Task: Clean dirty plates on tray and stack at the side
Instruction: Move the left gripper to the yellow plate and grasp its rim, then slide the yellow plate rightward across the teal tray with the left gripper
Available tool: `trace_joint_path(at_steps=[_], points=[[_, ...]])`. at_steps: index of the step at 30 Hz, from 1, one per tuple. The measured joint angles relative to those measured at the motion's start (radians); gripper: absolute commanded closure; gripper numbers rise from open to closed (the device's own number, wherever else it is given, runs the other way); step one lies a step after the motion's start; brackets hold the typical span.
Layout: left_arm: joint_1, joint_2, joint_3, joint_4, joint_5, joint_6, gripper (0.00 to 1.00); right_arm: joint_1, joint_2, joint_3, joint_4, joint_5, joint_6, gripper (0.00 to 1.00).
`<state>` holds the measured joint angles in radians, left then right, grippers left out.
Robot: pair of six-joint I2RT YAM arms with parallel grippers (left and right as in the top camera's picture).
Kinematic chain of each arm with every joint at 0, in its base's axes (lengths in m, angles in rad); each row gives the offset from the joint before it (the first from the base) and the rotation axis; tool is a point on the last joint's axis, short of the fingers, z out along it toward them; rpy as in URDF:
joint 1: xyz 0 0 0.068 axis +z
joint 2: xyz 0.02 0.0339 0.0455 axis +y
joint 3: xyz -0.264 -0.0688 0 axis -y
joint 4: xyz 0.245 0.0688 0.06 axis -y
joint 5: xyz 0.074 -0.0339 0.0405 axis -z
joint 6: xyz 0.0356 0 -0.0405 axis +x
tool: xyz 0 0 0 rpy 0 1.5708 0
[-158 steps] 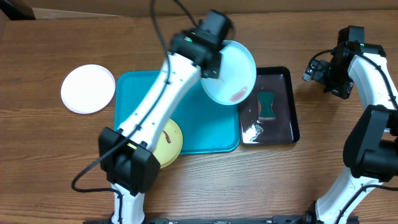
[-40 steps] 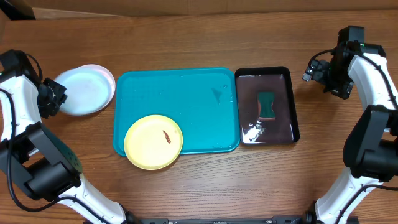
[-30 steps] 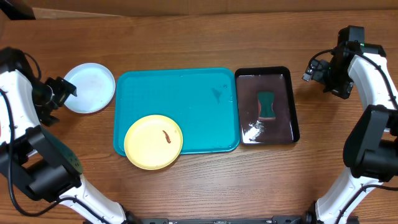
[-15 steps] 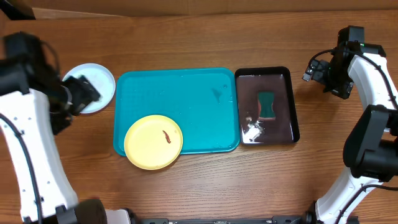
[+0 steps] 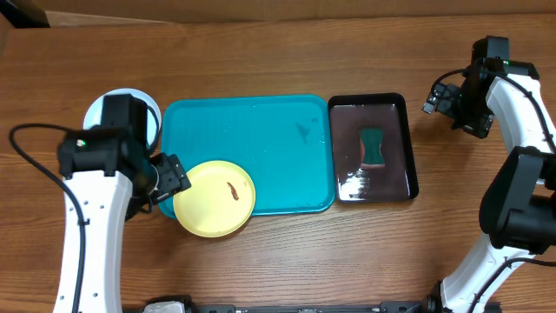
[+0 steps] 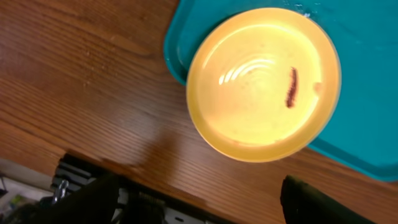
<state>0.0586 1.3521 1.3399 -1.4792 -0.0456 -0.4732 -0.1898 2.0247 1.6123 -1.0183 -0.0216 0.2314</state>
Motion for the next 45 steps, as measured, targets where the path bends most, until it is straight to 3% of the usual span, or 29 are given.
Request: trace_joint_path(at_steps=[5,10,12,22,29,34,37,45], points=[[0.000,-0.004,-0.170,0.164,-0.053,-0.050,0.23,0.000,0.000,0.000,0.002,0.000,0.000,0.00],[0.000,-0.003,-0.338,0.325,-0.068,-0.079,0.53,0.000,0.000,0.000,0.001,0.000,0.000,0.00],[0.000,0.005,-0.391,0.377,-0.070,-0.079,0.58,0.000,0.000,0.000,0.001,0.000,0.000,0.00],[0.009,0.074,-0.502,0.504,-0.072,-0.079,0.58,0.000,0.000,0.000,0.001,0.000,0.000,0.00],[0.010,0.119,-0.502,0.530,-0.063,-0.080,0.76,0.000,0.000,0.000,0.001,0.000,0.000,0.00],[0.010,0.139,-0.502,0.533,-0.029,-0.078,0.83,0.000,0.000,0.000,0.001,0.000,0.000,0.00],[0.010,0.141,-0.502,0.533,-0.011,-0.078,0.96,0.000,0.000,0.000,0.001,-0.001,0.000,0.00],[0.010,0.141,-0.502,0.572,0.087,-0.046,0.96,0.000,0.000,0.000,0.002,0.000,0.000,0.00]])
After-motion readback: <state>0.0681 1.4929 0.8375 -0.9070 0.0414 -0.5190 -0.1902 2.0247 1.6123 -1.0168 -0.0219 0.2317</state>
